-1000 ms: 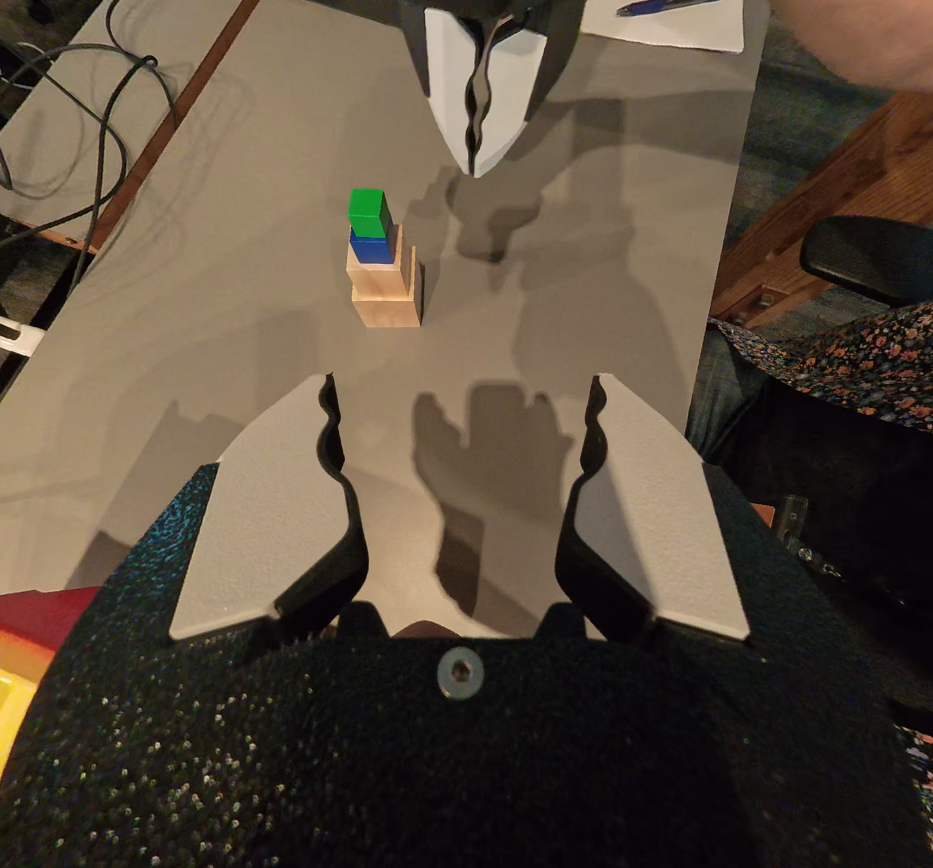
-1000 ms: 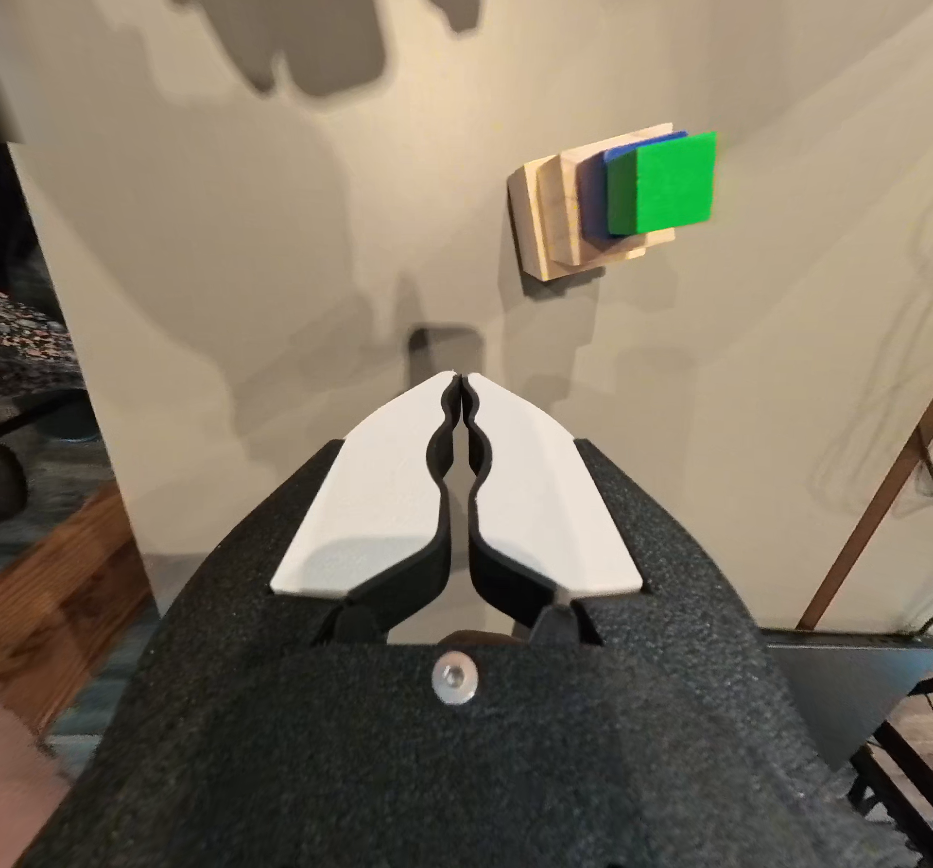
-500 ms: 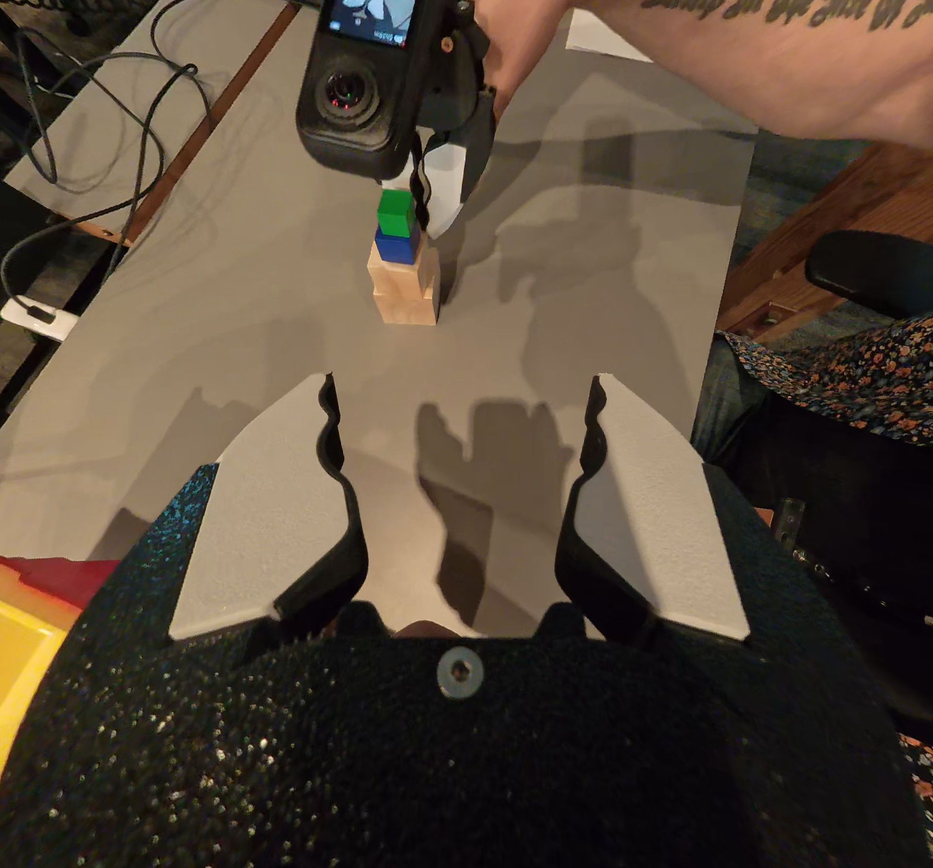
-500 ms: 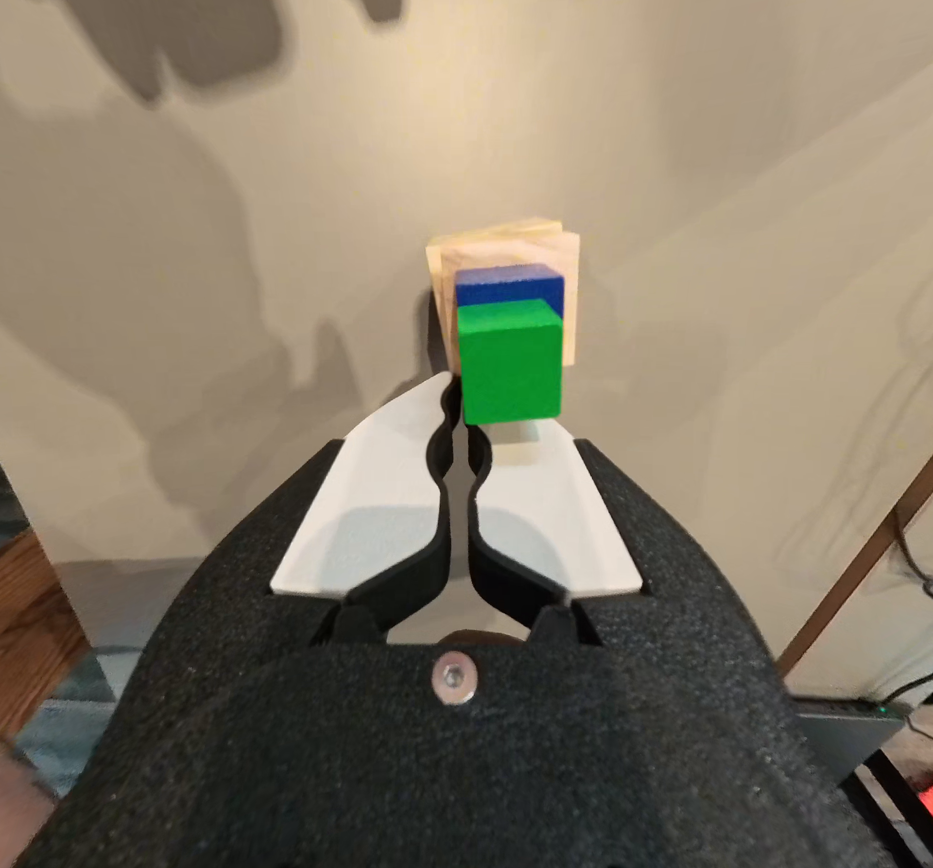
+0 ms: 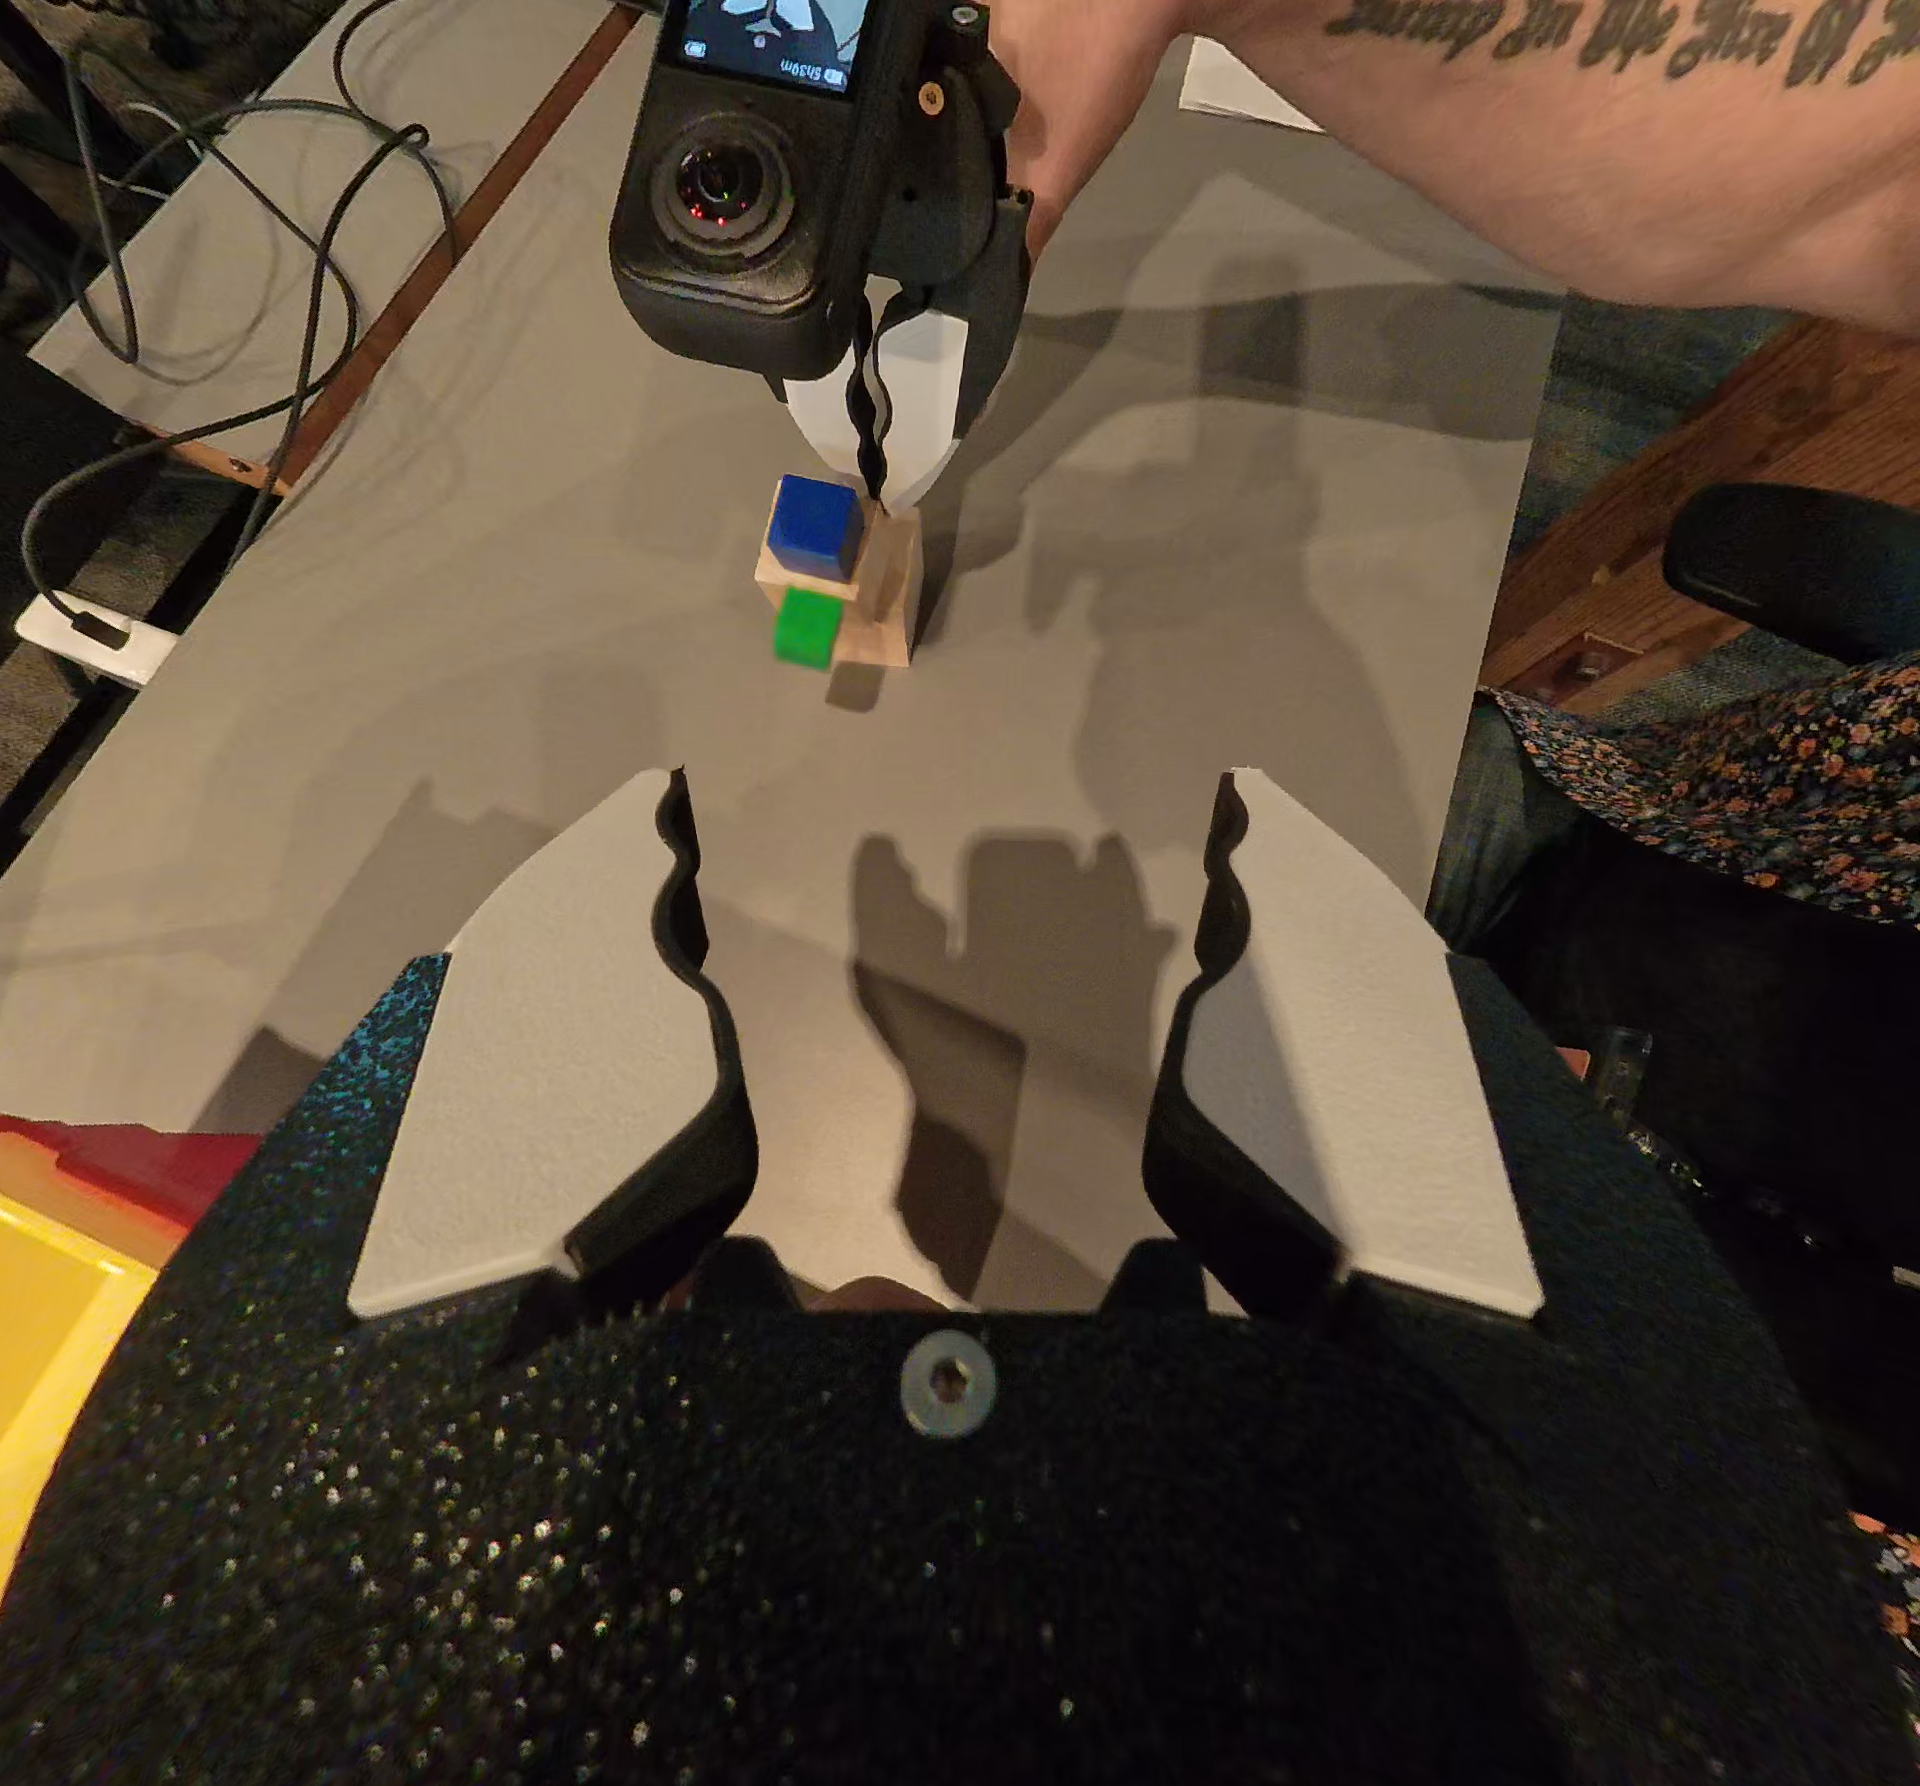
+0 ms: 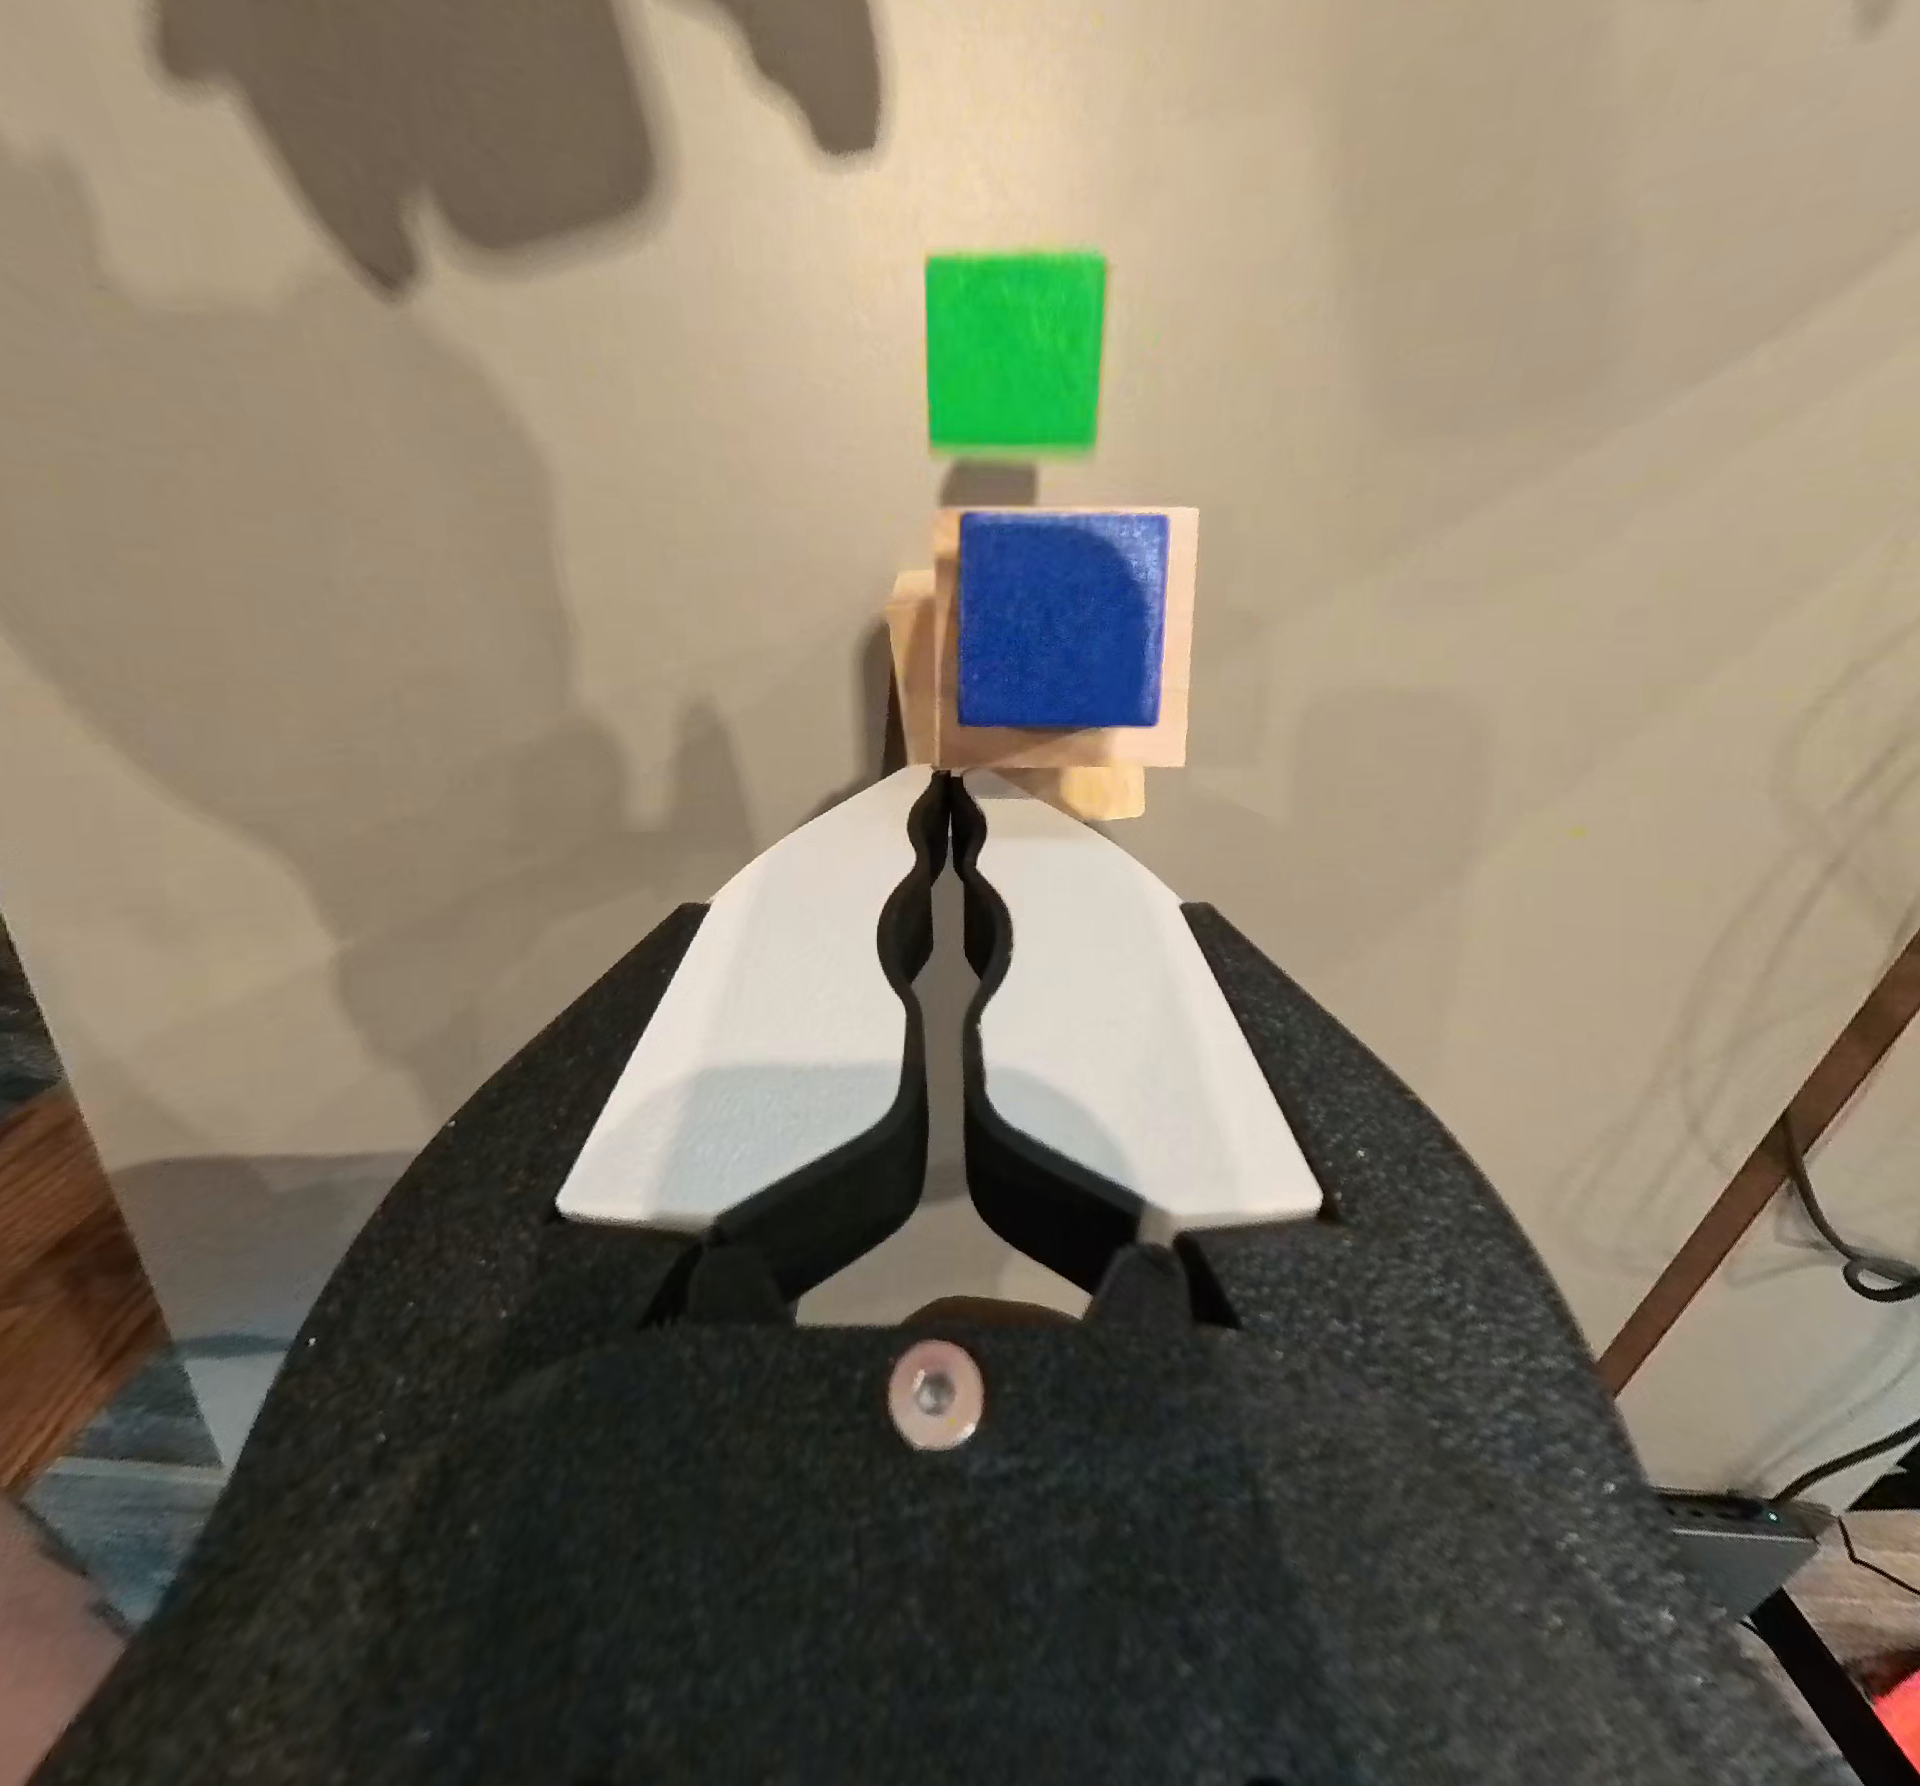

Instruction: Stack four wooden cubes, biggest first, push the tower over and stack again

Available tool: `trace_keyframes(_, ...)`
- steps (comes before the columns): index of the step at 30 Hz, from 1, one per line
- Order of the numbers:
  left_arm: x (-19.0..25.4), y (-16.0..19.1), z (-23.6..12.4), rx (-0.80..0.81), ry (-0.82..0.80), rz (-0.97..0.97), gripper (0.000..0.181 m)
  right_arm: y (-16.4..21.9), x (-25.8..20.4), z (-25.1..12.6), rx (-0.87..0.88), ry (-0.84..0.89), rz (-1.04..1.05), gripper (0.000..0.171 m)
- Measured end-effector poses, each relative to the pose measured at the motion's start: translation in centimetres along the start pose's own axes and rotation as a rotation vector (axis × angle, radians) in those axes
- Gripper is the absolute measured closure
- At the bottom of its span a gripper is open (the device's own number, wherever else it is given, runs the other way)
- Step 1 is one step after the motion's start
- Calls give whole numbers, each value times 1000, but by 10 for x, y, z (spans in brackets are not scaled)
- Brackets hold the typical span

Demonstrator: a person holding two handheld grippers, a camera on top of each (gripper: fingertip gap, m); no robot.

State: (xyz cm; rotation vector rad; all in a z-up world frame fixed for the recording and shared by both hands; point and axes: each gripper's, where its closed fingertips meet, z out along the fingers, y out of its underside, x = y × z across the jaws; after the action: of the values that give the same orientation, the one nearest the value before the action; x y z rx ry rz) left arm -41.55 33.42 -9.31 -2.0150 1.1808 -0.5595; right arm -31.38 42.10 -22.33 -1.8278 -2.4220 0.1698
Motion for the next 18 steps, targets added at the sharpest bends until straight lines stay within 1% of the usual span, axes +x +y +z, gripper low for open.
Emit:
trace_keyframes(10,1,-1,1,-3,0,1,88,-1,-1,-2,3,1,-1,171)
trace_keyframes(18,2,-1,1,-9,0,1,88,-10,-1,-1,17,1,-13,171)
